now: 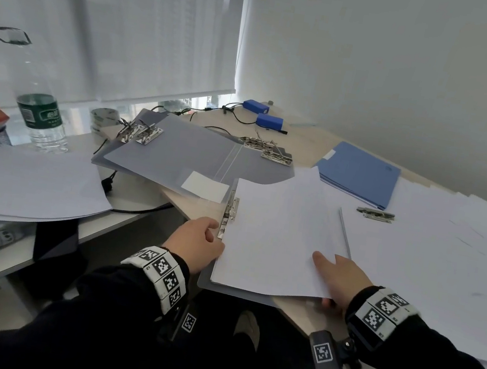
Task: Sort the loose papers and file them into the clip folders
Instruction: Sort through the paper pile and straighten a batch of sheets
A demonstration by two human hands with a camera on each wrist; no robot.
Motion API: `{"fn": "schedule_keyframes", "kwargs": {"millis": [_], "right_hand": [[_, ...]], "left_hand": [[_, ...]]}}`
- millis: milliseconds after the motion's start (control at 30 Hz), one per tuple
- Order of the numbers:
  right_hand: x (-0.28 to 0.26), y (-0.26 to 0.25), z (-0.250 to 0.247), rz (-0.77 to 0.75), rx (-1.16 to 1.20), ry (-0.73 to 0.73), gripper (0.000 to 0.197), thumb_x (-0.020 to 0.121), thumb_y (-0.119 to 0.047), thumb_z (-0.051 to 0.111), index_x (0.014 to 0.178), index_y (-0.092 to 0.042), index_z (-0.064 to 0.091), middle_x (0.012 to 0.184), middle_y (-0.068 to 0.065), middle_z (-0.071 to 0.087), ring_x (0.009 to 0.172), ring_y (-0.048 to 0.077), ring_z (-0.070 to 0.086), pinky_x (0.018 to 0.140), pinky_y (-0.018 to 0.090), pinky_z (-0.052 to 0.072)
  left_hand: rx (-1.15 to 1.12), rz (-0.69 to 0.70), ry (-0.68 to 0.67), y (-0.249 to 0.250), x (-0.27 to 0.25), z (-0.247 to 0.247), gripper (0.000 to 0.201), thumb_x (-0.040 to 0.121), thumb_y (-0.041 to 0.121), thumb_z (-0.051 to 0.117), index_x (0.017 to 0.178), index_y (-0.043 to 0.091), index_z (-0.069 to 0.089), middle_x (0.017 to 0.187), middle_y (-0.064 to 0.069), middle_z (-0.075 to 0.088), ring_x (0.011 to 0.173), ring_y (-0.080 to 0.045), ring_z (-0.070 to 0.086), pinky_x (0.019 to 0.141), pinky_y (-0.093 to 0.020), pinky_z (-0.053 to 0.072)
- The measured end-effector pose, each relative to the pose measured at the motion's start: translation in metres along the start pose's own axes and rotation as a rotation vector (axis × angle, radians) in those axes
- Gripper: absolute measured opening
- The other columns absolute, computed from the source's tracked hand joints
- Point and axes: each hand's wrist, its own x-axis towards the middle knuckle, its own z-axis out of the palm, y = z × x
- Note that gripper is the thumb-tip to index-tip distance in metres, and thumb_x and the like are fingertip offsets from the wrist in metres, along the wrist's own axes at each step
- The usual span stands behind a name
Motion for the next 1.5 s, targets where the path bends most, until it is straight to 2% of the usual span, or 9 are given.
{"fn": "schedule_keyframes", "kwargs": {"millis": [167, 467, 533, 633, 733, 900, 1000, 1200, 1500], "right_hand": [[-0.008, 0.0, -0.001, 0.011, -0.055, -0.022, 0.041, 0.098, -0.049, 0.041, 0.11, -0.012, 0.052, 0.033, -0.002, 0.052, 0.034, 0.02, 0.053, 0.04, 0.02, 0.038], [-0.003, -0.009, -0.021, -0.003, -0.348, -0.063, 0.069, 0.089, -0.071, 0.038, 0.129, -0.014, 0.045, 0.099, 0.004, 0.057, 0.063, 0.021, 0.059, 0.047, 0.024, 0.043], [0.004, -0.01, -0.025, -0.002, -0.358, -0.07, 0.066, 0.092, -0.066, 0.039, 0.12, -0.008, 0.053, 0.097, 0.008, 0.059, 0.071, 0.025, 0.06, 0.058, 0.029, 0.048], [0.015, -0.01, -0.026, 0.077, -0.105, -0.08, 0.047, 0.091, -0.054, 0.052, 0.092, -0.007, 0.054, 0.071, 0.01, 0.046, 0.05, 0.022, 0.04, 0.05, 0.028, 0.035], [0.021, -0.014, -0.026, 0.122, 0.005, -0.052, 0.037, 0.09, -0.045, 0.059, 0.078, -0.012, 0.046, 0.06, 0.005, 0.037, 0.049, 0.018, 0.031, 0.051, 0.026, 0.028], [0.031, -0.021, -0.022, 0.089, 0.117, -0.012, 0.034, 0.089, -0.038, 0.063, 0.089, -0.004, 0.059, 0.078, 0.013, 0.054, 0.064, 0.025, 0.052, 0.055, 0.029, 0.042], [0.036, -0.021, -0.021, 0.085, 0.153, 0.004, 0.034, 0.089, -0.035, 0.063, 0.094, -0.001, 0.06, 0.085, 0.016, 0.063, 0.071, 0.031, 0.064, 0.07, 0.04, 0.055], [0.038, -0.02, -0.028, 0.074, 0.172, 0.043, 0.032, 0.092, -0.034, 0.058, 0.106, -0.006, 0.06, 0.089, 0.013, 0.063, 0.072, 0.028, 0.061, 0.064, 0.035, 0.051], [0.047, -0.017, -0.03, 0.021, 0.181, 0.07, 0.029, 0.091, -0.032, 0.058, 0.096, -0.004, 0.062, 0.089, 0.01, 0.064, 0.072, 0.028, 0.062, 0.064, 0.037, 0.053]], "left_hand": [[0.104, 0.059, -0.008, 0.0, -0.009, 0.001, 0.036, 0.085, 0.032, 0.064, 0.121, 0.025, 0.064, 0.115, 0.005, 0.055, 0.098, -0.009, 0.057, 0.09, -0.022, 0.044], [0.034, -0.02, -0.014, 0.0, -0.009, 0.001, 0.034, 0.08, 0.033, 0.067, 0.113, 0.03, 0.066, 0.107, 0.009, 0.061, 0.091, -0.01, 0.062, 0.085, -0.033, 0.057], [-0.027, -0.056, -0.015, -0.001, -0.009, 0.001, 0.031, 0.077, 0.034, 0.068, 0.108, 0.033, 0.064, 0.104, 0.009, 0.063, 0.085, -0.012, 0.064, 0.079, -0.035, 0.059], [-0.078, -0.072, -0.007, -0.002, -0.008, 0.002, 0.028, 0.078, 0.032, 0.069, 0.105, 0.032, 0.065, 0.1, 0.01, 0.065, 0.081, -0.011, 0.064, 0.075, -0.032, 0.057], [-0.097, -0.081, -0.003, -0.002, -0.007, 0.002, 0.027, 0.078, 0.03, 0.069, 0.104, 0.031, 0.066, 0.098, 0.011, 0.067, 0.08, -0.011, 0.064, 0.079, -0.034, 0.058], [-0.129, -0.083, 0.002, -0.004, -0.005, 0.004, 0.027, 0.08, 0.027, 0.07, 0.107, 0.027, 0.069, 0.095, 0.011, 0.068, 0.083, -0.01, 0.066, 0.083, -0.034, 0.058], [-0.133, -0.083, 0.011, -0.004, -0.005, 0.003, 0.026, 0.081, 0.027, 0.069, 0.107, 0.026, 0.07, 0.093, 0.012, 0.068, 0.082, -0.01, 0.066, 0.082, -0.035, 0.059], [-0.156, -0.075, -0.005, -0.003, -0.004, 0.001, 0.019, 0.084, 0.027, 0.068, 0.103, 0.025, 0.069, 0.086, 0.007, 0.069, 0.062, -0.01, 0.059, 0.062, -0.026, 0.052], [-0.115, -0.088, -0.016, -0.001, 0.008, -0.013, 0.008, 0.083, 0.034, 0.068, 0.083, 0.027, 0.072, 0.074, 0.006, 0.071, 0.059, -0.012, 0.061, 0.061, -0.03, 0.056]]}}
